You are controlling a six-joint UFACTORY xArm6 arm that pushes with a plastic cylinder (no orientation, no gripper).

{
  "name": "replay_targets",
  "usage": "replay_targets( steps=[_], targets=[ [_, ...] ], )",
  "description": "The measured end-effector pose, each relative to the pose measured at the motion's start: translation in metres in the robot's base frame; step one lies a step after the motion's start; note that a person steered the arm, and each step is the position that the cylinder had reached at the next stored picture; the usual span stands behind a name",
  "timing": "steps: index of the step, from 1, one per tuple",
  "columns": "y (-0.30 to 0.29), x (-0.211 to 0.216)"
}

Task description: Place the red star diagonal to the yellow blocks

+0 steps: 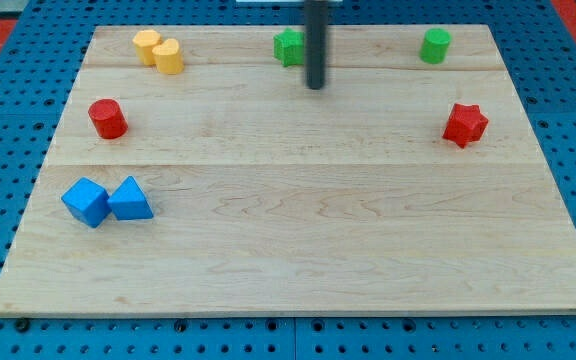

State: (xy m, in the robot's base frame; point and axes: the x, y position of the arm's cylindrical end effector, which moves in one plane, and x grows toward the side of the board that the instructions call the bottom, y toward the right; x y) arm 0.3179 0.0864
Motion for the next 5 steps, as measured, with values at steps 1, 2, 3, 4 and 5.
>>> replay_targets(
  steps=[1,2,3,4,5],
  targets=[
    [0.138,0.011],
    [0.193,0.047],
    [0.129,0.072],
    [-0.051,0.056],
    [-0.172,0.053]
  ],
)
